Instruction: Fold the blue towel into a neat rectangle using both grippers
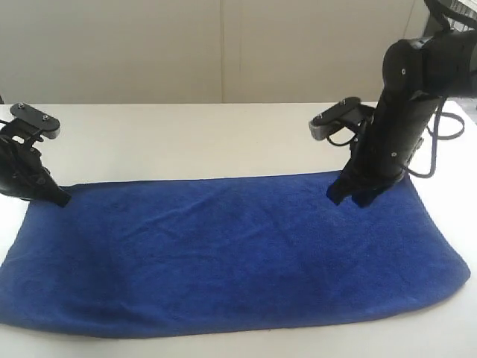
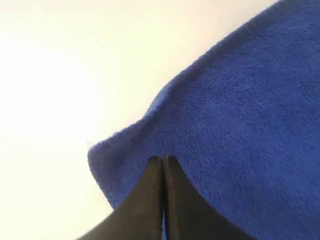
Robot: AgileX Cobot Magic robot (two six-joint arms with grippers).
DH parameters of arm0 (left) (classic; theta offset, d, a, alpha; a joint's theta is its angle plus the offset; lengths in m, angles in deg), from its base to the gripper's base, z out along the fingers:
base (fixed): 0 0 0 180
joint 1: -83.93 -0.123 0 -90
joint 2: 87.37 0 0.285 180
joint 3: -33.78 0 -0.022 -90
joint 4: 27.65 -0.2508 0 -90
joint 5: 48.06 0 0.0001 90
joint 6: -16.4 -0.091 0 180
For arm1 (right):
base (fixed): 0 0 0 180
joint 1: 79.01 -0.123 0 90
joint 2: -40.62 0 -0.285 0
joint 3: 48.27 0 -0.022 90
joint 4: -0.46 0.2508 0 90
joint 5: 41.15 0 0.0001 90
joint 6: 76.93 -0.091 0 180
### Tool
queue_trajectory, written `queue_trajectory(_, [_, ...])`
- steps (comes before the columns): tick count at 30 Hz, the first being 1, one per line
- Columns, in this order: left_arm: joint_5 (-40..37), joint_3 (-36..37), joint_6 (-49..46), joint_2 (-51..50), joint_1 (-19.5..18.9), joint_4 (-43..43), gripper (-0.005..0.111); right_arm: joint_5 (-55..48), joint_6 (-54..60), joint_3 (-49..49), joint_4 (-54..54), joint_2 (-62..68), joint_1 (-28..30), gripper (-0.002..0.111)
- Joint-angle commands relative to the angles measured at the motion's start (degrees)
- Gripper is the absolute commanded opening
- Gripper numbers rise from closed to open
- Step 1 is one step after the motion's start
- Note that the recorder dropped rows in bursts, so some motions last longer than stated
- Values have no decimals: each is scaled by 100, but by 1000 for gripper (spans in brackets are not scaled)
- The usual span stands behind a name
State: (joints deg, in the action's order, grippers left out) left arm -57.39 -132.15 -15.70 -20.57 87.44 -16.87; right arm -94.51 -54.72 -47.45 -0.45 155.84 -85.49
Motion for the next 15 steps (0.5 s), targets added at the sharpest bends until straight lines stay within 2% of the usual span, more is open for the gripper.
queue_trajectory(1, [69,-342,-21,-412,-9,-107,0,-62,38,542,91,-31,-69,0])
queue_trajectory(9, [281,-725,-21,-869,-9,-381,0,667,-138,1334,91,-31,-93,0])
queue_trajectory(15, [391,-764,-21,-1045,-9,-464,0,870,-147,1546,91,-31,-93,0])
